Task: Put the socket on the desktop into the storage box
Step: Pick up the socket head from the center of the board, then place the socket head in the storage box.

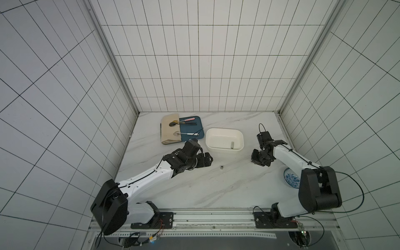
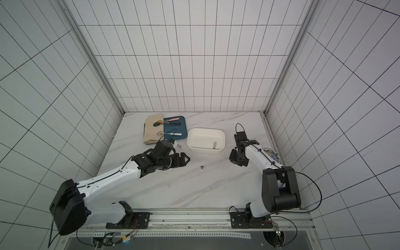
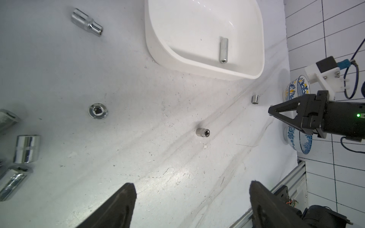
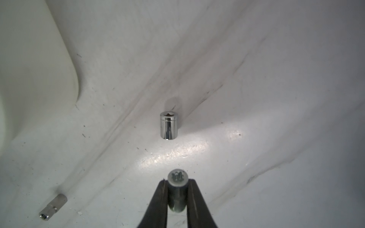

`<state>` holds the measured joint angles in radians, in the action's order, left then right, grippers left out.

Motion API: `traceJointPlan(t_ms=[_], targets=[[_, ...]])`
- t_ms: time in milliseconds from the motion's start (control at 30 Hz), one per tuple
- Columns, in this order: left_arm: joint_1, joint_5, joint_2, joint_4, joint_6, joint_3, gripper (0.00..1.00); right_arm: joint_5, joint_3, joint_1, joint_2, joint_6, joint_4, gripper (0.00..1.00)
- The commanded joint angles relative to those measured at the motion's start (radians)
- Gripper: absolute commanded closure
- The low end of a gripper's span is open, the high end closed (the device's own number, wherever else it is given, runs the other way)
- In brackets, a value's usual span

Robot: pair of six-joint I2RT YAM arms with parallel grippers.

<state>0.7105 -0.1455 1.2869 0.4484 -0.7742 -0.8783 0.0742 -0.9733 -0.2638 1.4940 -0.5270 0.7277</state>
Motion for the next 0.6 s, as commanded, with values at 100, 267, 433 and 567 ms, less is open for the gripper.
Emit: traceJointPlan(t_ms=[100, 267, 433, 567], targets=[[-0.076, 0.019, -0.072, 0.052, 0.023, 0.024, 0.07, 0.004, -0.136, -0.037, 0.028, 0.013, 0.061, 0.80], [-0.134, 0.012, -0.110, 0.076, 0.035, 0.032, 0.07, 0.001, -0.243, -0.065, 0.081, 0.018, 0.078, 0.80], [-0.196, -0.008, -0.137, 0.094, 0.044, 0.041, 0.07, -0.001, -0.363, -0.087, 0.167, 0.023, 0.094, 0.80], [-0.221, -0.023, -0.155, 0.101, 0.046, 0.048, 0.07, 0.002, -0.459, -0.108, 0.248, 0.025, 0.106, 0.80]])
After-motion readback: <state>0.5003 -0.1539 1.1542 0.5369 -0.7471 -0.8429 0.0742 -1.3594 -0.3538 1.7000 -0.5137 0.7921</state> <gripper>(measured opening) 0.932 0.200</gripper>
